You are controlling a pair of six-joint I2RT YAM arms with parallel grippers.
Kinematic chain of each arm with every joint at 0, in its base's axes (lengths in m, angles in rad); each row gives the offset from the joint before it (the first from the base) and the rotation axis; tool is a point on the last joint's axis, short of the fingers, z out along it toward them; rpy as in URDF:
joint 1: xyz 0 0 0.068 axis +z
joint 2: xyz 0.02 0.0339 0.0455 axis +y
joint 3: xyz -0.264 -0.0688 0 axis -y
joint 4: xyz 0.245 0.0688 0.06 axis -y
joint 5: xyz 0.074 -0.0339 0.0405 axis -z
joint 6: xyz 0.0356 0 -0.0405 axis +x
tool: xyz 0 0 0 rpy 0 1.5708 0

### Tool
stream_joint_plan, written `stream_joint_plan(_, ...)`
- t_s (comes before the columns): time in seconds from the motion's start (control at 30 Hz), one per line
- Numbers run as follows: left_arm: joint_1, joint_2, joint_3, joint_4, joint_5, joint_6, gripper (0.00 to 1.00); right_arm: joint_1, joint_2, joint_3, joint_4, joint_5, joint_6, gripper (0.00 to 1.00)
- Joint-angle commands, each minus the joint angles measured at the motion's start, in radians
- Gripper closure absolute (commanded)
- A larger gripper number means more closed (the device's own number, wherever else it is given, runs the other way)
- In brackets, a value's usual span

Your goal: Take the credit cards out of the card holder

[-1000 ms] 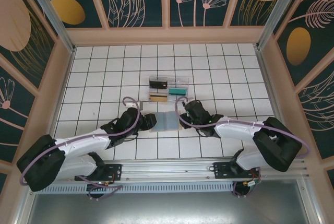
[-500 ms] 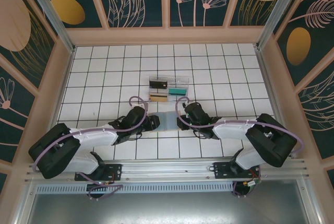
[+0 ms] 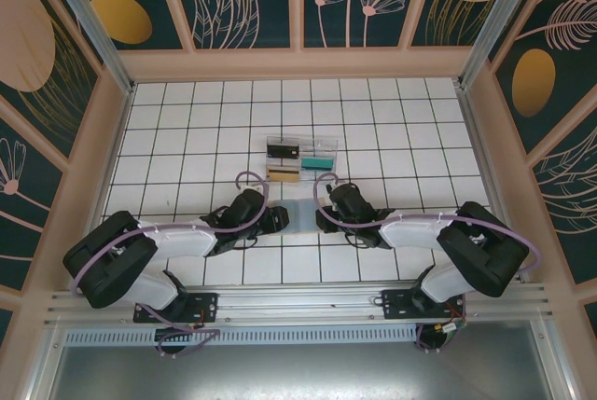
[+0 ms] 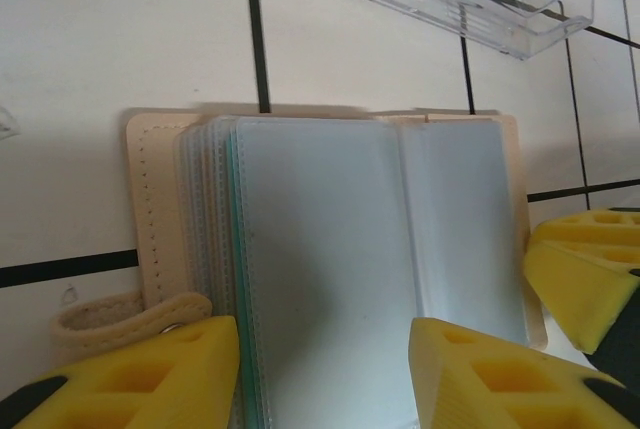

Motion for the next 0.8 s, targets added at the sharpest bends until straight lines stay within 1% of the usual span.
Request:
stream_joint_plan(0.0, 0.0, 0.028, 0.013, 0.042, 0.052, -0.005, 0.49, 0.0, 0.012, 0.002, 0.012, -0.016, 0.008, 0.77)
stream_joint_plan(0.17, 0.001, 0.03, 0.012, 0.076, 0.086, -0.009, 0.35, 0.002, 0.014, 0.003, 0.012, -0.014, 0.01, 0.77)
stream_joint_plan(0.27, 0.001, 0.03, 0.012, 0.082, 0.094, -0.007, 0.28, 0.002, 0.018, 0.002, 0.013, -0.017, 0.012, 0.77)
stream_joint_plan(0.4, -0.001, 0.024, 0.009, 0.088, 0.101, -0.004, 0.13, 0.003, 0.021, 0.001, 0.015, -0.018, 0.015, 0.77)
stream_joint_plan(0.47, -0.001, 0.019, 0.007, 0.094, 0.104, -0.002, 0.11, 0.003, 0.019, 0.002, 0.015, -0.016, 0.015, 0.76)
stream_joint_plan(0.6, -0.001, 0.015, 0.008, 0.094, 0.111, -0.004, 0.12, 0.003, 0.023, 0.002, 0.015, -0.014, 0.016, 0.76)
stream_joint_plan(0.77, -0.002, 0.023, -0.003, 0.149, 0.159, -0.014, 0.16, 0.003, 0.029, 0.003, 0.021, -0.019, 0.019, 0.76)
